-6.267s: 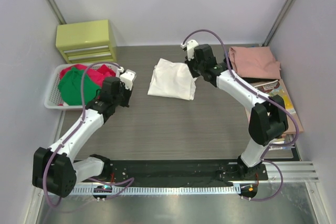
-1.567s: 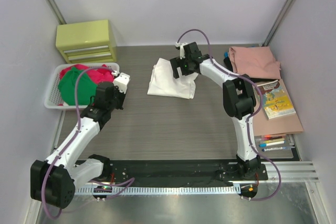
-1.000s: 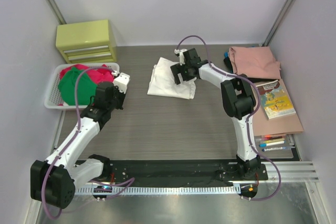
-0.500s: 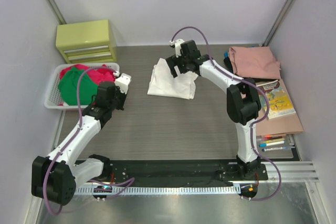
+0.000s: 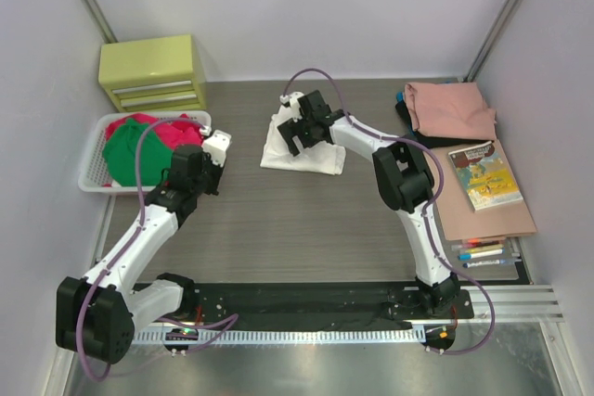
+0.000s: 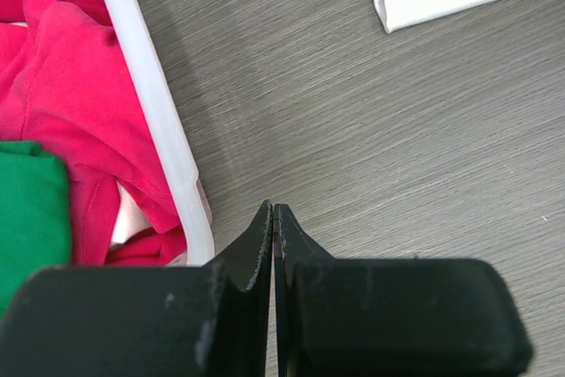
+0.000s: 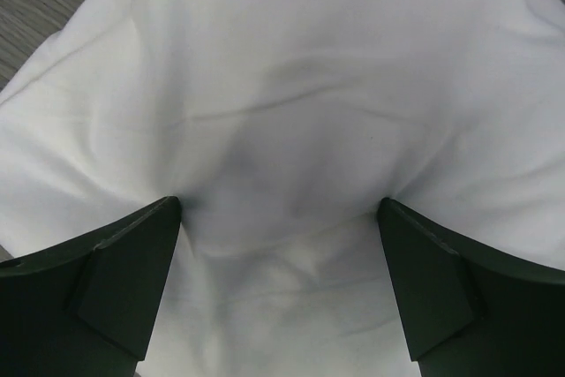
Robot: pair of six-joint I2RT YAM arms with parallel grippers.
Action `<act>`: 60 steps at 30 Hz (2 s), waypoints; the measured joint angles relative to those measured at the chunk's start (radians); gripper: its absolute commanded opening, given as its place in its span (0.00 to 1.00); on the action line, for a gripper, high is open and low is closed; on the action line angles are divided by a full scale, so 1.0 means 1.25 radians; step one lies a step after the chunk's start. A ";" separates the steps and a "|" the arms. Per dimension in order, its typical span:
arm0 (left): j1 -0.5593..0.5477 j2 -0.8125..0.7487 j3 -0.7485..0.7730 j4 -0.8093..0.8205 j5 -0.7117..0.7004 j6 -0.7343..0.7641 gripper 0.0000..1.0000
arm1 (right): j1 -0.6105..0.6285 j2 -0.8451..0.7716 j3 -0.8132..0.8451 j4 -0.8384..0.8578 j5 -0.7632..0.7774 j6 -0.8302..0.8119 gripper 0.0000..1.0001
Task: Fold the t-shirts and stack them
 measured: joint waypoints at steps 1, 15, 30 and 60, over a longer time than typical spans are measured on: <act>0.000 -0.001 -0.001 0.000 0.000 0.000 0.00 | 0.000 -0.002 0.000 0.002 -0.002 0.003 1.00; 0.002 -0.004 -0.010 -0.002 0.005 0.000 0.00 | 0.000 -0.047 -0.019 -0.007 0.012 0.002 1.00; 0.027 -0.056 -0.031 -0.001 0.035 -0.005 0.04 | -0.007 -0.819 -0.174 0.074 0.061 -0.013 1.00; 0.231 -0.302 0.103 -0.077 0.072 -0.116 0.93 | -0.425 -1.139 -0.813 0.012 -0.160 -0.036 1.00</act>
